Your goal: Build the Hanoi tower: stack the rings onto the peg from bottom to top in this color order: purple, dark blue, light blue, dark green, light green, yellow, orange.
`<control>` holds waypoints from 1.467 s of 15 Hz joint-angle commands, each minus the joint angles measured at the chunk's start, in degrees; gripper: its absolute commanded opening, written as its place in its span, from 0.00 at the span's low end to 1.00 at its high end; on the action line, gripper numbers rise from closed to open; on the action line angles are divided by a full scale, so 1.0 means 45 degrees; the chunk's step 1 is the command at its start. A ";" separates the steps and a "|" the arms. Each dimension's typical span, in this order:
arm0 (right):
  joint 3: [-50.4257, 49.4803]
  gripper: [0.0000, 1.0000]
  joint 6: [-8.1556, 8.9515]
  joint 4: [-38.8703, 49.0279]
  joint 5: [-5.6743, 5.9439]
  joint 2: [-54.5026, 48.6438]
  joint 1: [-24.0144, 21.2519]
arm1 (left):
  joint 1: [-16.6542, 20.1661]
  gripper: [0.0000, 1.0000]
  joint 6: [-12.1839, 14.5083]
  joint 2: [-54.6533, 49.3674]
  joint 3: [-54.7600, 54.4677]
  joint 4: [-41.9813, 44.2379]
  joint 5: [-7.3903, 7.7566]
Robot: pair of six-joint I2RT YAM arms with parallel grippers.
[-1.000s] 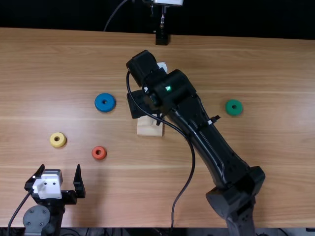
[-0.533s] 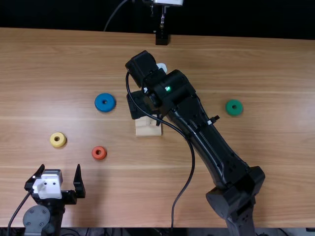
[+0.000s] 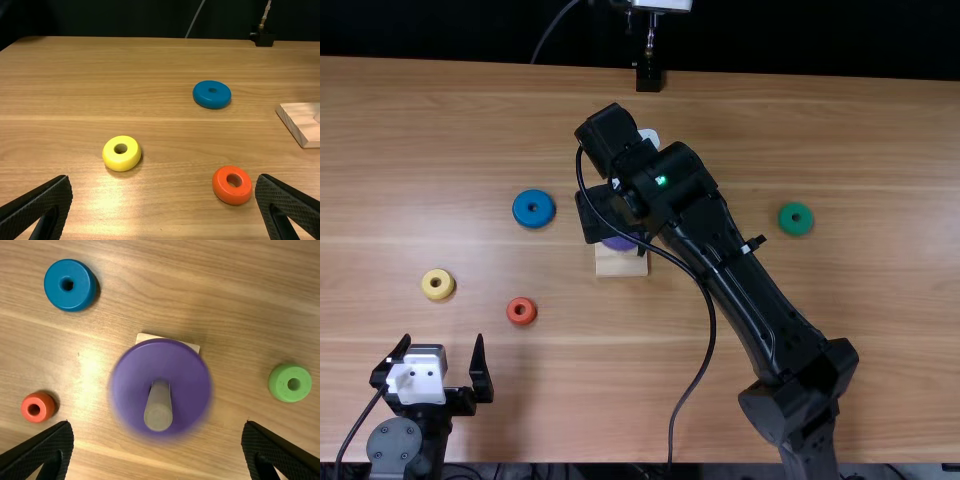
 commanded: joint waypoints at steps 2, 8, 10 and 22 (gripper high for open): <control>-0.0059 1.00 0.0059 -0.0039 0.0095 0.0131 0.0021 | -0.0044 1.00 0.0129 -0.0148 -0.1333 -0.0998 -0.0006; -0.0039 1.00 -0.0011 0.0336 0.0095 -0.0045 0.0001 | -0.0044 1.00 0.0129 -0.0148 -0.1333 -0.0998 -0.0006; -0.0293 1.00 -0.0082 0.0618 0.0118 -0.0924 -0.0018 | -0.0044 1.00 0.0129 -0.0148 -0.1333 -0.0998 -0.0006; -1.7637 1.00 -0.3996 1.3133 0.0118 -1.5514 -0.5897 | -0.0044 1.00 0.0129 -0.0148 -0.1333 -0.0998 -0.0029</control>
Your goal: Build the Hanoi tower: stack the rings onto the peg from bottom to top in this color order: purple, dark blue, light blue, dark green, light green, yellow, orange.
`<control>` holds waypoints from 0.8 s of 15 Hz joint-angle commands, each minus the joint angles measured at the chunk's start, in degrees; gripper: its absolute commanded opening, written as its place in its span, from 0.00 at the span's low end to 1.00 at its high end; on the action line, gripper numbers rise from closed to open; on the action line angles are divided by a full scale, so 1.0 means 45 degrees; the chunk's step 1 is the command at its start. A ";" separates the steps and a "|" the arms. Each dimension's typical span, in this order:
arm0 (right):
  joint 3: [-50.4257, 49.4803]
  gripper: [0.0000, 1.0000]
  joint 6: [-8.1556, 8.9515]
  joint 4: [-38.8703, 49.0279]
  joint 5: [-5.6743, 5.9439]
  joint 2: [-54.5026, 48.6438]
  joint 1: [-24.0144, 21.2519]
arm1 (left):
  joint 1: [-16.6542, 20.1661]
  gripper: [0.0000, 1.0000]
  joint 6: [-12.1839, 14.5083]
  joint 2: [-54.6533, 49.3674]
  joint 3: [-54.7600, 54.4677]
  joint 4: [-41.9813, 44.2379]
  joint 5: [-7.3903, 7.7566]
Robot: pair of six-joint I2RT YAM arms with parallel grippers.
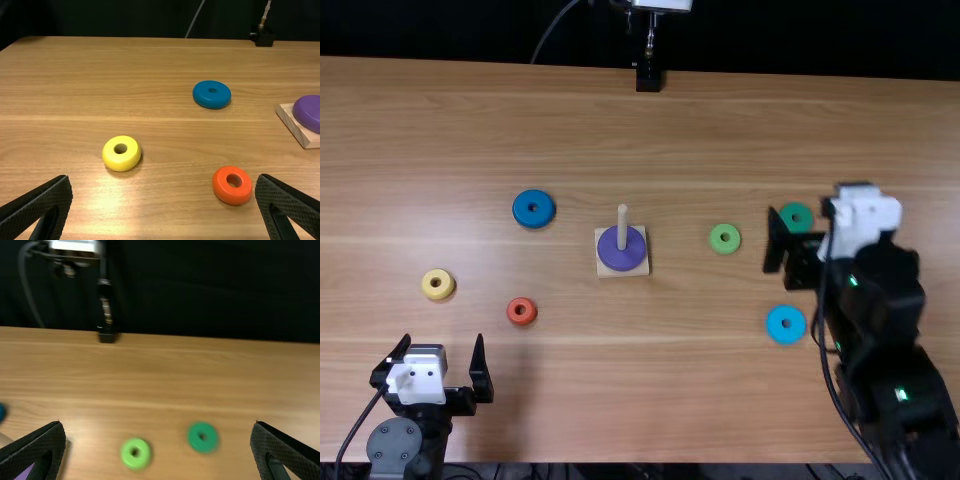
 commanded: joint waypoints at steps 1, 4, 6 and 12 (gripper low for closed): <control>-0.1435 1.00 -0.0077 0.0091 -0.0783 -0.1911 -0.0688 | -0.0039 1.00 0.0129 -0.0153 -0.1333 -0.0994 -0.0034; -0.4403 1.00 -0.0077 0.0372 -0.2096 -0.5876 -0.2173 | -0.0039 1.00 0.0129 -0.0153 -0.1333 -0.0994 -0.0011; -0.6669 1.00 -0.0147 0.0818 -0.2096 -0.8181 -0.2641 | -0.0039 1.00 0.0129 -0.0153 -0.1333 -0.0994 -0.0011; -1.0458 1.00 -0.0171 0.1099 -0.2096 -1.2048 -0.3051 | -0.0039 1.00 0.0129 -0.0153 -0.1333 -0.0994 -0.0011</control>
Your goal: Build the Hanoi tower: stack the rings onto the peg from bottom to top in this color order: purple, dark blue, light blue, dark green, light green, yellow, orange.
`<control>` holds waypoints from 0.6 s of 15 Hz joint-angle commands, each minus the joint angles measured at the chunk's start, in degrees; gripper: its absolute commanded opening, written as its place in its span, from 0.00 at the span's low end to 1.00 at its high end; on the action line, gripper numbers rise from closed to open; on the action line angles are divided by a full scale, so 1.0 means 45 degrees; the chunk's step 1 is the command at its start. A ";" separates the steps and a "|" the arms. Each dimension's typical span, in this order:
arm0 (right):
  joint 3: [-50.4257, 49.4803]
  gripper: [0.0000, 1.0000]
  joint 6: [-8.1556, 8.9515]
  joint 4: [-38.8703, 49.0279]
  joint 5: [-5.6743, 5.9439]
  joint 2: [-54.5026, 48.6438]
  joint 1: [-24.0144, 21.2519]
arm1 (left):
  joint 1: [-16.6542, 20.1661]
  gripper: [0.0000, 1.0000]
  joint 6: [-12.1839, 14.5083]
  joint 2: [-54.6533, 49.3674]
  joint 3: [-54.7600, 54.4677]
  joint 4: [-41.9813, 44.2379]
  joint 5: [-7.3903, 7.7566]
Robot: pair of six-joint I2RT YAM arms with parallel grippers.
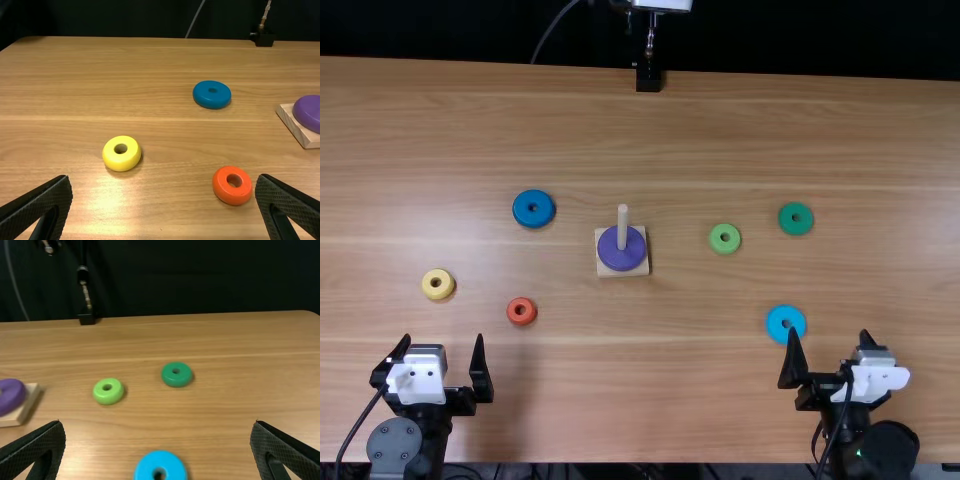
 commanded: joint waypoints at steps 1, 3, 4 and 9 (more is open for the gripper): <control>-0.0444 1.00 -0.0073 0.0026 -0.0109 -0.0714 -0.0254 | -0.0044 1.00 0.0134 -0.0148 -0.1333 -0.0998 -0.0034; -0.0991 1.00 -0.0096 -0.0044 -0.0109 -0.1104 -0.0235 | -0.0044 1.00 0.0134 -0.0148 -0.1333 -0.0998 -0.0011; -0.1264 1.00 -0.0120 -0.0044 -0.0109 -0.1104 -0.0235 | -0.0044 1.00 0.0134 -0.0148 -0.1333 -0.0998 -0.0011; -0.2124 1.00 -0.0166 -0.0044 -0.0086 -0.1202 -0.0235 | -0.0044 1.00 0.0134 -0.0148 -0.1333 -0.0998 -0.0011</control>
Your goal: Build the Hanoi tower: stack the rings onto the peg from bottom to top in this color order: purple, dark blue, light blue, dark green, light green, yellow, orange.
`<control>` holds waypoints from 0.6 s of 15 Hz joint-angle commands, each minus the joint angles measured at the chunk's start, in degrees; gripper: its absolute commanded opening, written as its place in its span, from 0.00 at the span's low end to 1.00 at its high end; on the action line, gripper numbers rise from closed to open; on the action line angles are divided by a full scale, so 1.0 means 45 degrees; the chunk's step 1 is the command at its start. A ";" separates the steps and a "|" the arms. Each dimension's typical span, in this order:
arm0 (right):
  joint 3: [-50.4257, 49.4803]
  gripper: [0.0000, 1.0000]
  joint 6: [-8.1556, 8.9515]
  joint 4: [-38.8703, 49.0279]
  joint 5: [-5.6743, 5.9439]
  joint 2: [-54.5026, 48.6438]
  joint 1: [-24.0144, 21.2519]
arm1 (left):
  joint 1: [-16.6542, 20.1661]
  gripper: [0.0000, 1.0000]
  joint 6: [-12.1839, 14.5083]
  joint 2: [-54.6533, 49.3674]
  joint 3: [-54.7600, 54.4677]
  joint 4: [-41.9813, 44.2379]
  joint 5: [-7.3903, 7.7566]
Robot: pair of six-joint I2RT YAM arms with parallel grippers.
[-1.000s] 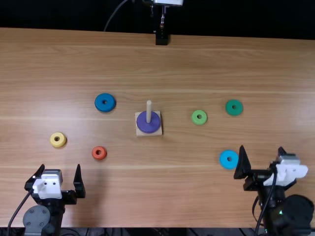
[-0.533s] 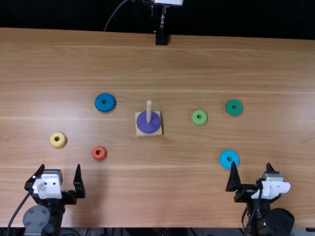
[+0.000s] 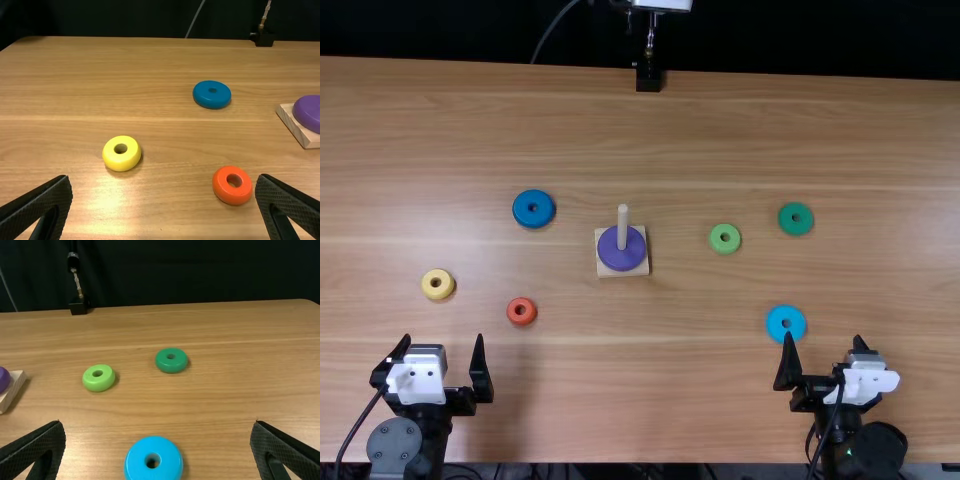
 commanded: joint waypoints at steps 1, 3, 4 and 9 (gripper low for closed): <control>-0.0788 1.00 -0.0094 -0.0296 -0.0086 -0.0236 -0.0103 | -0.0044 1.00 0.0129 -0.0148 -0.1333 -0.0989 -0.0006; -0.0788 1.00 -0.0094 -0.0460 -0.0086 -0.0236 -0.0103 | -0.0044 1.00 0.0129 -0.0148 -0.1333 -0.0989 -0.0006; -0.0788 1.00 -0.0094 -0.0718 -0.0086 -0.0236 -0.0142 | -0.0044 1.00 0.0129 -0.0148 -0.1333 -0.0989 -0.0006; -0.0788 1.00 -0.0048 -0.1046 -0.0062 -0.0236 -0.0357 | -0.0044 1.00 0.0129 -0.0148 -0.1333 -0.0989 -0.0006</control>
